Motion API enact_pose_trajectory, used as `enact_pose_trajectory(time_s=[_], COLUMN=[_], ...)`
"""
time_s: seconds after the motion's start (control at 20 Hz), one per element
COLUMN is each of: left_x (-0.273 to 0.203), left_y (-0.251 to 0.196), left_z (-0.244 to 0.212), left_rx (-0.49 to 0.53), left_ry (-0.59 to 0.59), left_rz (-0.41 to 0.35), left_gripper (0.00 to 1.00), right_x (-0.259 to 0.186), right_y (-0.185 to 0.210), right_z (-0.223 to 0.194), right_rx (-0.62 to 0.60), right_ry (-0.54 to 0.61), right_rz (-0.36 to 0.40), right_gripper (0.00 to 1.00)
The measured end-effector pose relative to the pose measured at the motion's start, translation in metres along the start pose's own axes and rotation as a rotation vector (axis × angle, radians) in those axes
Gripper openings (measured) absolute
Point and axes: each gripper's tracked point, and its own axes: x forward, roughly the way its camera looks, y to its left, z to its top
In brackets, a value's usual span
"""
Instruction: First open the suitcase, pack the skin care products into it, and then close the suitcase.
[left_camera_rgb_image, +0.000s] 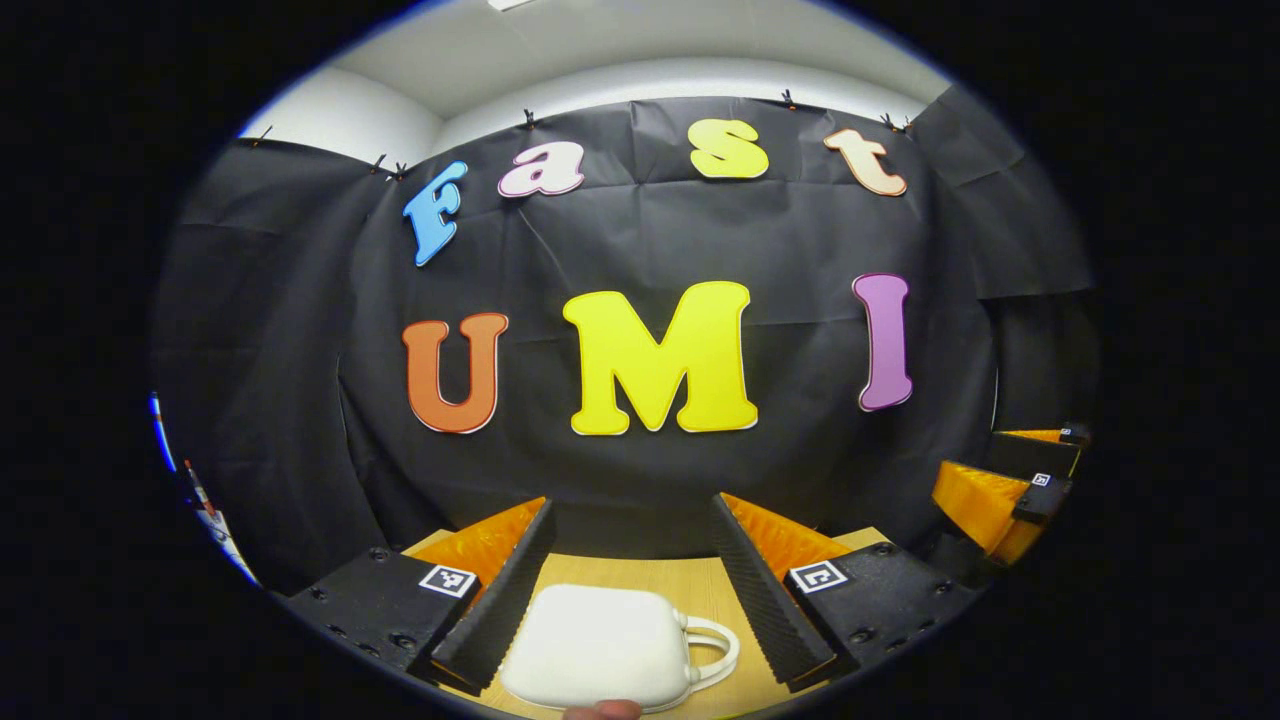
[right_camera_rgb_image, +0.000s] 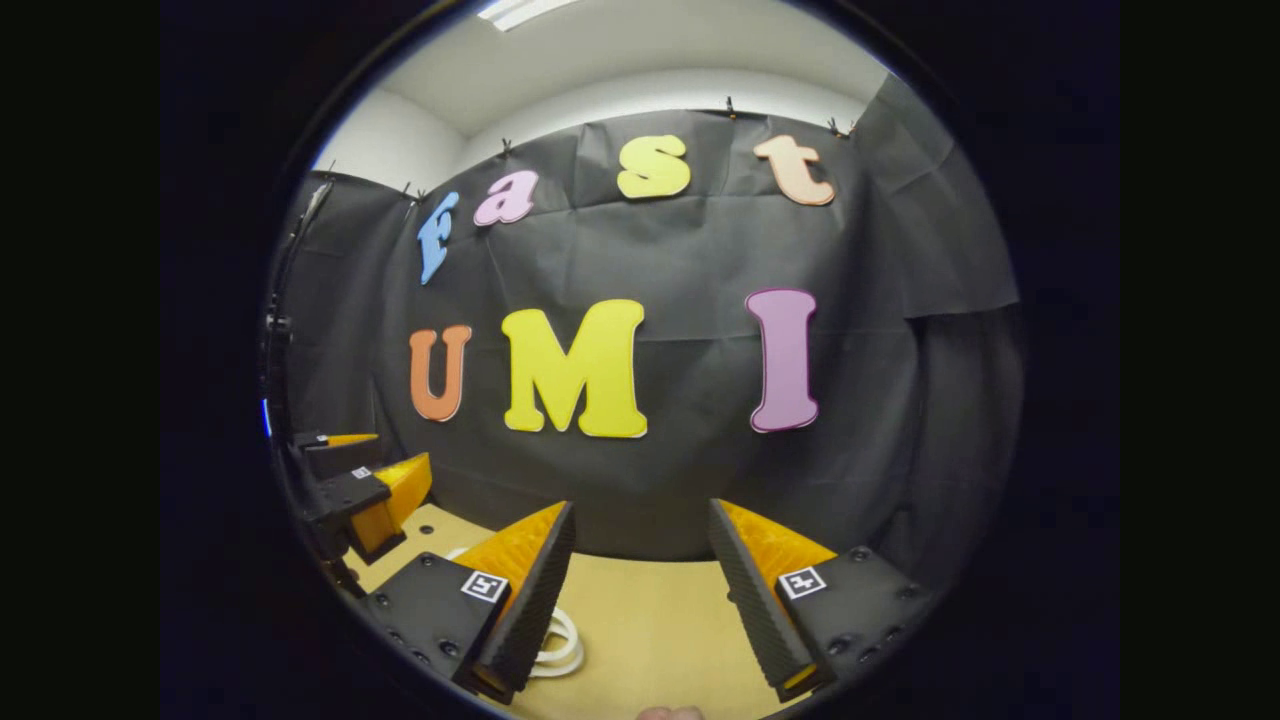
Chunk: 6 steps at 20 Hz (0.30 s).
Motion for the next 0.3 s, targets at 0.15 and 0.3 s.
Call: enact_pose_trajectory(time_s=[0.15,0.3], left_x=[-0.002,-0.018], left_y=[-0.001,-0.004], left_z=[-0.001,-0.001], left_rx=[-0.057,-0.046], left_ry=[0.015,-0.001], left_rz=[-0.016,-0.039], left_gripper=[0.98,0.98], right_x=[-0.004,-0.007], right_y=[-0.001,0.0], right_z=[0.0,0.003], right_rx=[0.001,0.0], right_ry=[-0.01,-0.027], right_rz=[-0.045,-0.074], right_gripper=[0.79,0.79])
